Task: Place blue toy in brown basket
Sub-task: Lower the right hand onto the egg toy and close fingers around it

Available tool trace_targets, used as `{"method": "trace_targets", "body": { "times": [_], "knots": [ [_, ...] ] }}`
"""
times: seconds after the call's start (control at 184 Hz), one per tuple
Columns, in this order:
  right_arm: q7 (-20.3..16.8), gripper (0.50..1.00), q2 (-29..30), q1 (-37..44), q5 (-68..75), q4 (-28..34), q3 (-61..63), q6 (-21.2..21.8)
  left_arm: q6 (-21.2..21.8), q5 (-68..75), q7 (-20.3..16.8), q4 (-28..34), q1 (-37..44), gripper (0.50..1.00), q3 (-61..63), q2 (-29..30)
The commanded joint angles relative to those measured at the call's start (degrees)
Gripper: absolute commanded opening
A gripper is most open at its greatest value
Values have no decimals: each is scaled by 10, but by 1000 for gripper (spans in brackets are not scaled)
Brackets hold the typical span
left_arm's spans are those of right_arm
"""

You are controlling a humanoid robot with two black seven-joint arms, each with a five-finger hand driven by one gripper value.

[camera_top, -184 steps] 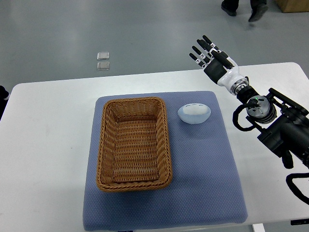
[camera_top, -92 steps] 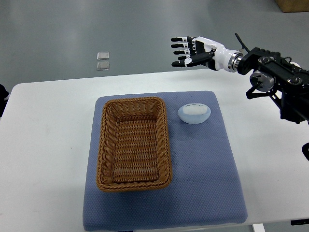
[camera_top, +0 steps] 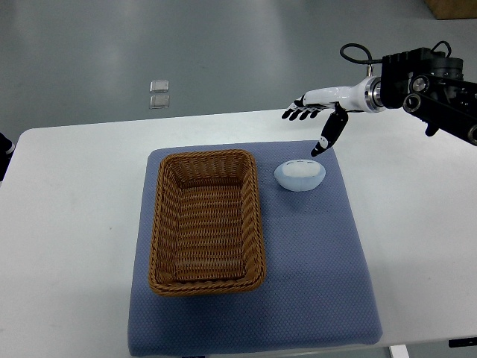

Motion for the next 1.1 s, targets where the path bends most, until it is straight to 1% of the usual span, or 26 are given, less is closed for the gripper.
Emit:
{"method": "trace_targets", "body": {
  "times": [0.0, 0.401, 0.688, 0.856, 0.943, 1.014, 1.051, 1.079, 1.084, 1.089, 1.095],
  "knots": [
    [-10, 909, 3, -6, 1, 1, -3, -1, 0, 0, 0, 0, -1, 1000, 0, 0],
    [-14, 907, 14, -50, 1, 1, 1, -8, 0, 0, 2, 0, -1, 1000, -2, 0],
    [-14, 901, 43, -78, -6, -3, -3, -42, 0, 0, 2, 0, 0, 1000, -3, 0],
    [-14, 893, 48, -87, -7, -5, -3, -53, 0, 0, 2, 1, 1, 1000, -3, 0],
    [-14, 856, 50, -92, -14, -8, -3, -59, 0, -1, 2, 0, 2, 1000, -3, 0],
    [-13, 799, 51, -97, -20, -12, -3, -63, 0, -1, 2, 0, 2, 1000, -3, 0],
    [-13, 782, 51, -98, -21, -14, -3, -66, 0, -1, 2, 0, 2, 1000, -3, 0],
    [-12, 746, 52, -100, -22, -16, -3, -66, 0, -1, 2, 0, 2, 1000, -3, 0],
    [-12, 746, 52, -100, -22, -16, -3, -66, 0, -1, 2, 0, 2, 1000, -3, 0],
    [-12, 734, 52, -101, -22, -17, -4, -67, 0, -1, 2, 0, 2, 1000, -3, 0],
    [-12, 733, 52, -101, -22, -17, -4, -67, 0, -1, 2, 0, 2, 1000, -3, 0]
  ]
}}
